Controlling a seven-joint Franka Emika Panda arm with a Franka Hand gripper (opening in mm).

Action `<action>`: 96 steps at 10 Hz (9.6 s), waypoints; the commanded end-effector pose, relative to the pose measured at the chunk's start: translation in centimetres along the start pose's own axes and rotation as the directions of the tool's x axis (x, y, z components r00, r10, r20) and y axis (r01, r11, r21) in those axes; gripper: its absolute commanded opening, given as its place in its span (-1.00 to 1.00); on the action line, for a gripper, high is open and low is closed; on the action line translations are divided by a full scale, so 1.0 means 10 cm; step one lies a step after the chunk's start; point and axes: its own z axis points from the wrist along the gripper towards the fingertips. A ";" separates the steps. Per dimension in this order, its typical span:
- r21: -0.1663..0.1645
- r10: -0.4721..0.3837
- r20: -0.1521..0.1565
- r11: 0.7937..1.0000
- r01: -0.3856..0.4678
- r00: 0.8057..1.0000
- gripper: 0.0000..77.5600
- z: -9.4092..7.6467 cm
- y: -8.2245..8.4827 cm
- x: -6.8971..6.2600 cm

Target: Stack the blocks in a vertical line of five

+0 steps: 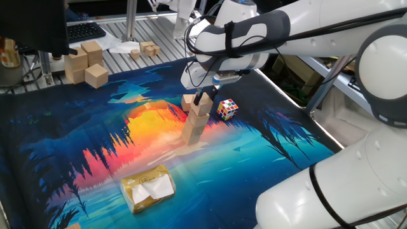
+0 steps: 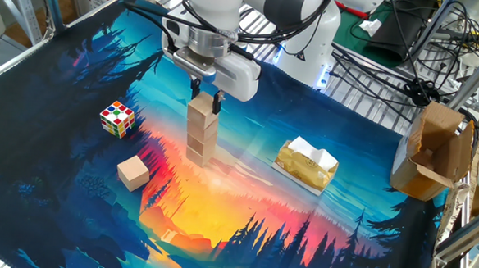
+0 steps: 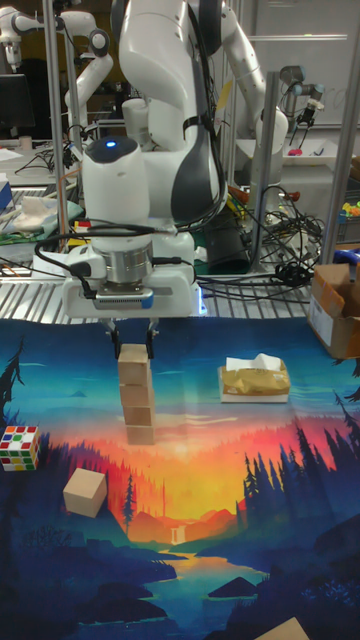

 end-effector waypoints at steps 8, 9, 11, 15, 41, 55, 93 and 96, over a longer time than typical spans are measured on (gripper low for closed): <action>-0.002 0.005 0.001 1.000 -0.005 1.000 -0.97 0.01 -0.01 0.01; -0.002 0.005 0.001 1.000 -0.005 1.000 -0.97 0.01 -0.01 0.01; -0.002 0.004 0.001 1.000 -0.004 1.000 -0.97 0.02 -0.02 0.02; -0.002 0.008 0.000 1.000 -0.008 1.000 -0.97 0.03 -0.02 0.02; 0.024 0.082 -0.019 0.996 -0.082 0.996 -0.97 0.04 -0.02 0.02; 0.027 0.087 -0.020 0.996 -0.086 0.996 1.00 0.04 -0.01 0.02; 0.034 0.221 0.001 0.975 -0.221 0.975 1.00 0.38 -0.46 -1.37; 0.032 0.224 0.001 0.974 -0.224 0.975 1.00 0.38 -0.46 -1.37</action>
